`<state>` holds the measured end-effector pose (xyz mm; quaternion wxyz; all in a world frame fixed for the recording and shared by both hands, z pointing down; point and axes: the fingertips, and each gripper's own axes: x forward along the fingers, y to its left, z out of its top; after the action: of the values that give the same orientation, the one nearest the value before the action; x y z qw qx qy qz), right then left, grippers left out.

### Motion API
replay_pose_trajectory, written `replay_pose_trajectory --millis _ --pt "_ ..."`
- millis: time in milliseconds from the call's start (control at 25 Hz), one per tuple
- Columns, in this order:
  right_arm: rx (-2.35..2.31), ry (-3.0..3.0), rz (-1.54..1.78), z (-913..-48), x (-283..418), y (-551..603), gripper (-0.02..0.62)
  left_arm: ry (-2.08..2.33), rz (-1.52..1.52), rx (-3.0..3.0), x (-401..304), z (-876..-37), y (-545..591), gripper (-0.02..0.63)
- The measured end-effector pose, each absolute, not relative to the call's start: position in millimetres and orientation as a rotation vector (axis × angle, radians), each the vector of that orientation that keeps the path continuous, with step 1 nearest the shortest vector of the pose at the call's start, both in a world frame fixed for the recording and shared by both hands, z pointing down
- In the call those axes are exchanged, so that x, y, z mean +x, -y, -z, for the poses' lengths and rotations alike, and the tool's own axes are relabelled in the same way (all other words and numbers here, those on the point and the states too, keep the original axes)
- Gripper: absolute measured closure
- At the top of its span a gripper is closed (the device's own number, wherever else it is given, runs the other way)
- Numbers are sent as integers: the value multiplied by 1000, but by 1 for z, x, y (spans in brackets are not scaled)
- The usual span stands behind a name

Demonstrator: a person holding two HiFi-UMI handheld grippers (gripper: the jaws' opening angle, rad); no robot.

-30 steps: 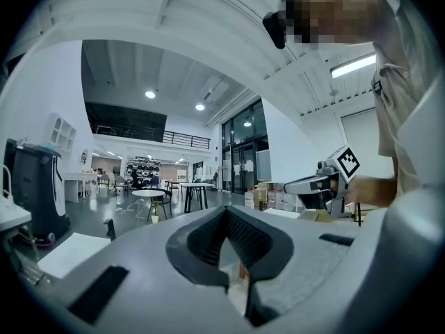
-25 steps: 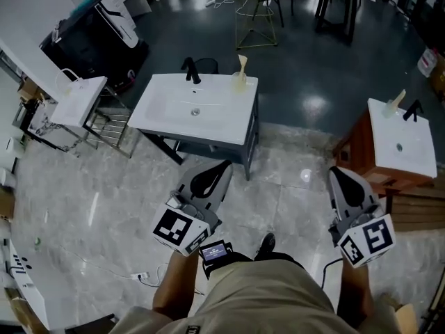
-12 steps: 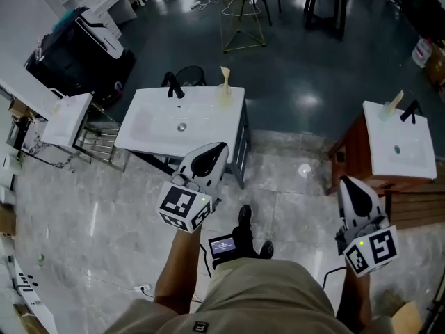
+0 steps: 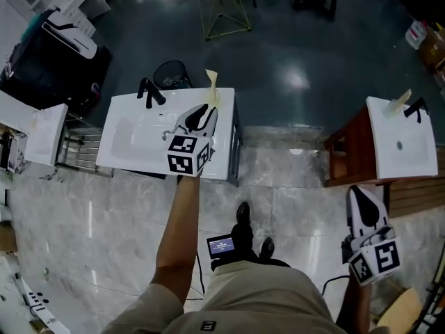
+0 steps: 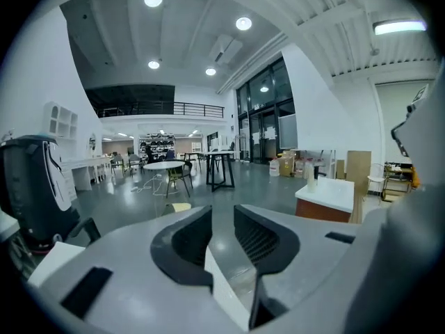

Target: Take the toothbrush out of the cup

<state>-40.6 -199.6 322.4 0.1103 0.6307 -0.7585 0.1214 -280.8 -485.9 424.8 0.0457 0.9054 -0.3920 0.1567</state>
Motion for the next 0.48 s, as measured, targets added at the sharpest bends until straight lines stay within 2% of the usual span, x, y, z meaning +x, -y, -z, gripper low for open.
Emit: replay_pose_trajectory --millis 240,480 --pt "1836 2139 -459 -371 -44 256 589 1246 -580 2689 -277 -499 591 442" --pt "1822 2051 -556 -414 -45 288 591 1210 -665 2645 -260 -565 651 402"
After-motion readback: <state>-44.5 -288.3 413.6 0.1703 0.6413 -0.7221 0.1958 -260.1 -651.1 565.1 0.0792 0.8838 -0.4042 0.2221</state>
